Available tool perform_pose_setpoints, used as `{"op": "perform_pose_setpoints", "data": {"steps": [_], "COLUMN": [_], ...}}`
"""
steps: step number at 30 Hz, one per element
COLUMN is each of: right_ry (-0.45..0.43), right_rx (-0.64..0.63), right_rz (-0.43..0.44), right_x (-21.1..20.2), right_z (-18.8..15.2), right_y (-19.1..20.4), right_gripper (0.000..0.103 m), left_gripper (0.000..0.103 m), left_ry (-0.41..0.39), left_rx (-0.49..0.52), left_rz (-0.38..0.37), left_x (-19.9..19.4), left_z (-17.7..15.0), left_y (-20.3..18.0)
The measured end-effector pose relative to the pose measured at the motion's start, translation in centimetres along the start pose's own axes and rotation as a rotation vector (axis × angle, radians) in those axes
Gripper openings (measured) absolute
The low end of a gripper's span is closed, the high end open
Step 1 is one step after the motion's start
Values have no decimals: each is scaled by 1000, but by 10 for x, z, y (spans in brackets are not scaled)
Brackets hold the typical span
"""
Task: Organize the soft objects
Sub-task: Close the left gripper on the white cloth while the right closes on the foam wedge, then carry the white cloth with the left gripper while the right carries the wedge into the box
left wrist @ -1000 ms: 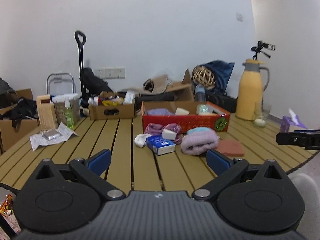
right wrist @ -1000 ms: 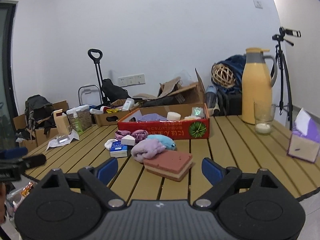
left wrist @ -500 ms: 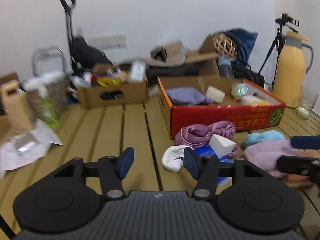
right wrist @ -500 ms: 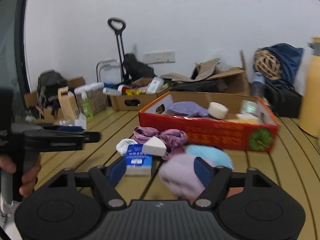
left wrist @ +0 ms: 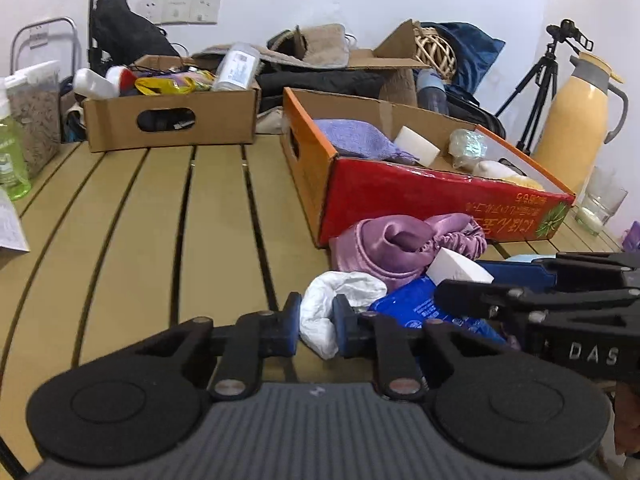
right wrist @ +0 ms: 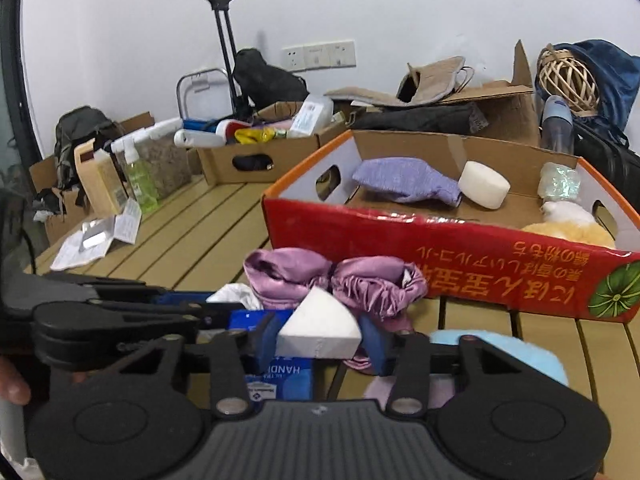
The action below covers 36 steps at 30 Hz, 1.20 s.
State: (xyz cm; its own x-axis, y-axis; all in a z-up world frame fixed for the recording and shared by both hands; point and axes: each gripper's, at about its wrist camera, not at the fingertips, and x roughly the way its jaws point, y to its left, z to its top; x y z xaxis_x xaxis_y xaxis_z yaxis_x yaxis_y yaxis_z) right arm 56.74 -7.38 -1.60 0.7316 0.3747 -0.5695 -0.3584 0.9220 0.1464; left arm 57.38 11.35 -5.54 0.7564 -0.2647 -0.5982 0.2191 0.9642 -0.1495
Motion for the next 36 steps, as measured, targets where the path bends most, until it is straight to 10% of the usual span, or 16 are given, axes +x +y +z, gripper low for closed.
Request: {"op": "perform_pose_setpoints", "data": {"steps": [8,20,36], "right_ry": [-71,-214,-284], "right_rx": [-27,-36,30], "right_rz": [6,-4,-49], "right_x": [-39,-219,-287], "right_z": [0,-52,-81], "right_y": [6,-2,-50], "right_gripper": [30,31,31], "left_gripper": [16,16,17], "left_ry": [-157,-323,-316], "left_rx": [14,-56,9], "left_rz": [87,11,-115], "left_x": [-77,-231,-221], "left_z": [1,-62,-48], "left_y": [-18,-89,-153]}}
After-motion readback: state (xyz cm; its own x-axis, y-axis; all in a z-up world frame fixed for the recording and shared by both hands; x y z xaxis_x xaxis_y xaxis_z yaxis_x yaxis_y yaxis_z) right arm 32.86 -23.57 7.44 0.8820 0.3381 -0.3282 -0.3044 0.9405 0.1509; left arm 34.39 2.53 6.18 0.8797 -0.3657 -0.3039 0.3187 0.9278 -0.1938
